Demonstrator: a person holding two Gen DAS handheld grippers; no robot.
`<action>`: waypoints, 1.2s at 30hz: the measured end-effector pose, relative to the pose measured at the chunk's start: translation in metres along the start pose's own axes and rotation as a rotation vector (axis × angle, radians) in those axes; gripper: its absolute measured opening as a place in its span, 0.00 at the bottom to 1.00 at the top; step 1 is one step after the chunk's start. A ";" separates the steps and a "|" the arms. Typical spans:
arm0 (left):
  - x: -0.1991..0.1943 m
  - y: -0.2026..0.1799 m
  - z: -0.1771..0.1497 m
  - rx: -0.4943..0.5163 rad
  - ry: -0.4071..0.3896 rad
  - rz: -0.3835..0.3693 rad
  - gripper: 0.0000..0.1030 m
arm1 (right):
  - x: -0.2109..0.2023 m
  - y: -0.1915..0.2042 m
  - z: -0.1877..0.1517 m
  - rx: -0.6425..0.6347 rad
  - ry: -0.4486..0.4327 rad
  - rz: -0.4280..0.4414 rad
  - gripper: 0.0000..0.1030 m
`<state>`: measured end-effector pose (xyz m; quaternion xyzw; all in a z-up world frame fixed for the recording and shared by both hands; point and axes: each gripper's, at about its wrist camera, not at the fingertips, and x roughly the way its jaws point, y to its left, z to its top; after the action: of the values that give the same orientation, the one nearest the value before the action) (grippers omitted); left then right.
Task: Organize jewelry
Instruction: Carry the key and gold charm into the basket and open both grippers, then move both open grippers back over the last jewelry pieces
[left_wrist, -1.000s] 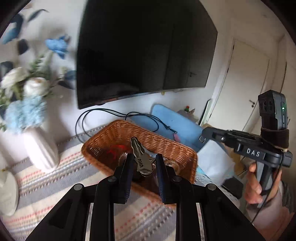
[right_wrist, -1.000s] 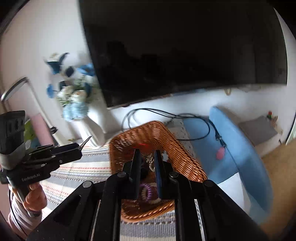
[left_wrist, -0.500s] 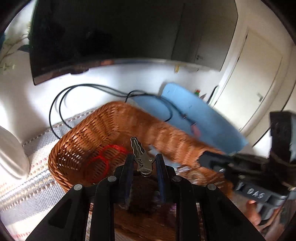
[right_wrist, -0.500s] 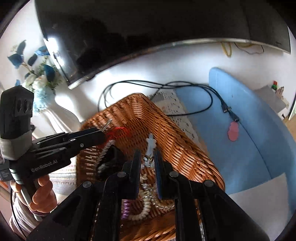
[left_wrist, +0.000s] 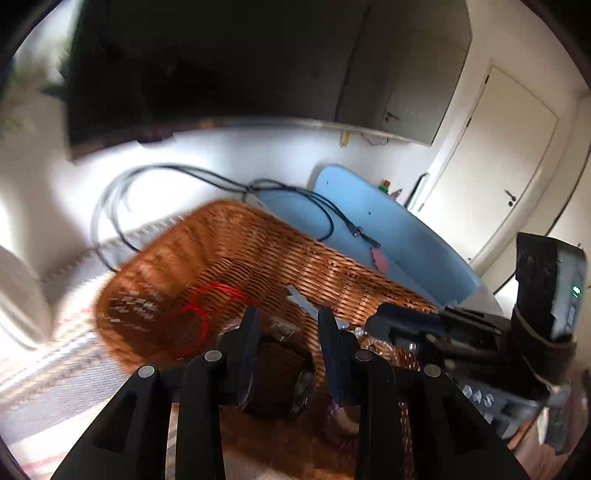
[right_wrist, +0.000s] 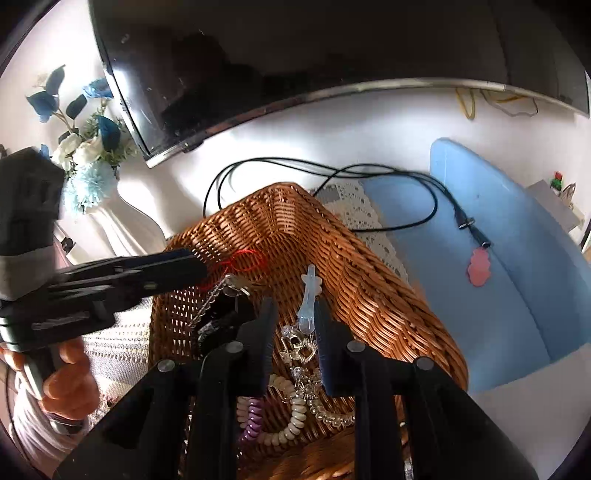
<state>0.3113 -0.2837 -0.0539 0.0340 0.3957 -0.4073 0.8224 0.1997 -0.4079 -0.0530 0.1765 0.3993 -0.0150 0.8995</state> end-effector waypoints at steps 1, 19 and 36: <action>-0.014 0.000 -0.002 0.003 -0.014 -0.002 0.32 | -0.005 0.002 0.000 0.002 -0.007 0.001 0.24; -0.201 0.050 -0.132 -0.073 -0.172 0.133 0.50 | -0.051 0.132 -0.071 -0.139 0.012 0.182 0.38; -0.158 0.128 -0.197 -0.236 -0.057 0.158 0.25 | 0.033 0.224 -0.118 -0.336 0.318 0.190 0.33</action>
<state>0.2214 -0.0226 -0.1158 -0.0434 0.4135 -0.2927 0.8611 0.1758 -0.1550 -0.0813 0.0616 0.5144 0.1644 0.8394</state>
